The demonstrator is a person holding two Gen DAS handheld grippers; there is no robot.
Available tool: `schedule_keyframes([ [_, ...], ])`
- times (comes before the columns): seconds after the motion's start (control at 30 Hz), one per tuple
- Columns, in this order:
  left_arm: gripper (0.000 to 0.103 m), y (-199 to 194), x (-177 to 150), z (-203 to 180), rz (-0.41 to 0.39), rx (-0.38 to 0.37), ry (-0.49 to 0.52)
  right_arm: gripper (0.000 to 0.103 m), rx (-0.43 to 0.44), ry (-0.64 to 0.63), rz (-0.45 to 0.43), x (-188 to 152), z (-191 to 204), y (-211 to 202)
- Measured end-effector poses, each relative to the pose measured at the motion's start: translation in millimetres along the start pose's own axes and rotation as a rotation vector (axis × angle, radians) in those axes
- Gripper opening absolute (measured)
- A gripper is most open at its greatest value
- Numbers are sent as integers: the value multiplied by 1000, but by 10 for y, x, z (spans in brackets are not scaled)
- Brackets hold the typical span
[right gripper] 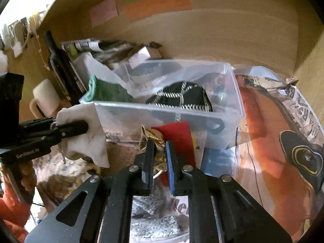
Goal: Organize soft objects
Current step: 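Grasp the white cloth with the left tool while the right tool grasps the red felt with gold tassel, then lower both held items into the clear box and open both tools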
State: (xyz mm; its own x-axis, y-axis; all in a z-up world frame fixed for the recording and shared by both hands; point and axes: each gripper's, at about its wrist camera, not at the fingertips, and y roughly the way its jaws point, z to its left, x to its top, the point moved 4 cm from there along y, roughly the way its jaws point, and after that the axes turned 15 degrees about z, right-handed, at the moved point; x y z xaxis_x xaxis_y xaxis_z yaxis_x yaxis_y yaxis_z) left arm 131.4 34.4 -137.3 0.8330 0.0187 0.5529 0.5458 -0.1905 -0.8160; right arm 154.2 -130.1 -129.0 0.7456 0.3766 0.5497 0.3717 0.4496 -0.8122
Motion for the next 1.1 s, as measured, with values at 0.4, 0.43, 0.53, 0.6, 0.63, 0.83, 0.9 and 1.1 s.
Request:
schedule_keyframes([
  [0.4,22,-413,304,-127,-112,-27,27,10,-14,-36,-119,122,97,-386],
  [0.43,22,-434,330,-128,-120,-29,24,10,-13,-38,-137,151,103,-441],
  [0.53,22,-469,440,-111,-137,-36,15,10,-17,-39,-186,220,113,-586],
  [0.6,22,-480,495,-102,-146,-33,13,9,-16,-38,-214,259,117,-672],
  [0.63,22,-484,525,-107,-150,-31,12,9,-16,-37,-230,293,112,-714],
  [0.83,22,-481,692,-129,-176,-13,19,9,-25,-51,-254,431,84,-772],
  [0.9,22,-441,738,-132,-178,-2,21,9,-32,-45,-225,407,53,-697],
  [1.1,22,-194,832,-90,-154,44,25,64,-66,-24,-86,198,-124,-337],
])
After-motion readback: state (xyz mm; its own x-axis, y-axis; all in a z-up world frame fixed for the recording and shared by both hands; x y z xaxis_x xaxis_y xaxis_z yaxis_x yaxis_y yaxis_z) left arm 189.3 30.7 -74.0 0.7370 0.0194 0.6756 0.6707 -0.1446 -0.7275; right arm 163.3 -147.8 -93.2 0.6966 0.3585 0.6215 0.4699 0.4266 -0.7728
